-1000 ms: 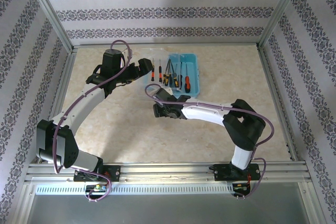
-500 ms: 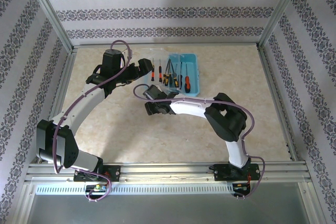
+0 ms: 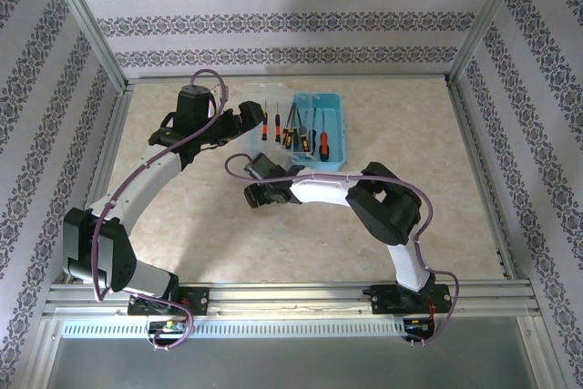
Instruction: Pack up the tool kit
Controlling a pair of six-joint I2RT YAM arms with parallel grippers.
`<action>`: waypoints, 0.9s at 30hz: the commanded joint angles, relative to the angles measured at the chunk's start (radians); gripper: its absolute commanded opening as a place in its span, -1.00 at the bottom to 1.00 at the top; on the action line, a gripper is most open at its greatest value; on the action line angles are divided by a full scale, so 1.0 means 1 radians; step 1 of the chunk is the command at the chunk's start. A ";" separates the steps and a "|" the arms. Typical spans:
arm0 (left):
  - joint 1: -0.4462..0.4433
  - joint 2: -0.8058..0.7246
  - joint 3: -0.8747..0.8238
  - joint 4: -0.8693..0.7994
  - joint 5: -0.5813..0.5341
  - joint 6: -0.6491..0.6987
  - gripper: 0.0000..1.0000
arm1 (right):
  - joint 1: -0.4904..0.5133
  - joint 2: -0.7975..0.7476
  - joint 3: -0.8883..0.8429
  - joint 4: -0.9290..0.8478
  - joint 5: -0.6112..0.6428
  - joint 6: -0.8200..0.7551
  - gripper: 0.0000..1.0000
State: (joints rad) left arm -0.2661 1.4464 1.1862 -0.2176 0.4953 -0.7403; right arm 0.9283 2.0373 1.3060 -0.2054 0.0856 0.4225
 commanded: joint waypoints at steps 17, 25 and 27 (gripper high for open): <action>0.012 -0.025 0.026 -0.005 -0.003 0.015 1.00 | 0.047 -0.264 -0.275 -0.047 -0.009 0.128 0.25; 0.012 -0.026 0.024 -0.003 0.000 0.012 1.00 | 0.043 -0.294 -0.352 -0.091 0.012 0.146 0.23; 0.013 -0.025 0.024 -0.002 -0.001 0.011 1.00 | 0.042 -0.327 -0.369 -0.101 0.027 0.153 0.23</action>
State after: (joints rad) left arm -0.2661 1.4464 1.1862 -0.2176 0.4957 -0.7403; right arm 0.9649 1.7462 0.9779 -0.2352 0.0849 0.5488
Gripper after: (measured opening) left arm 0.998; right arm 0.617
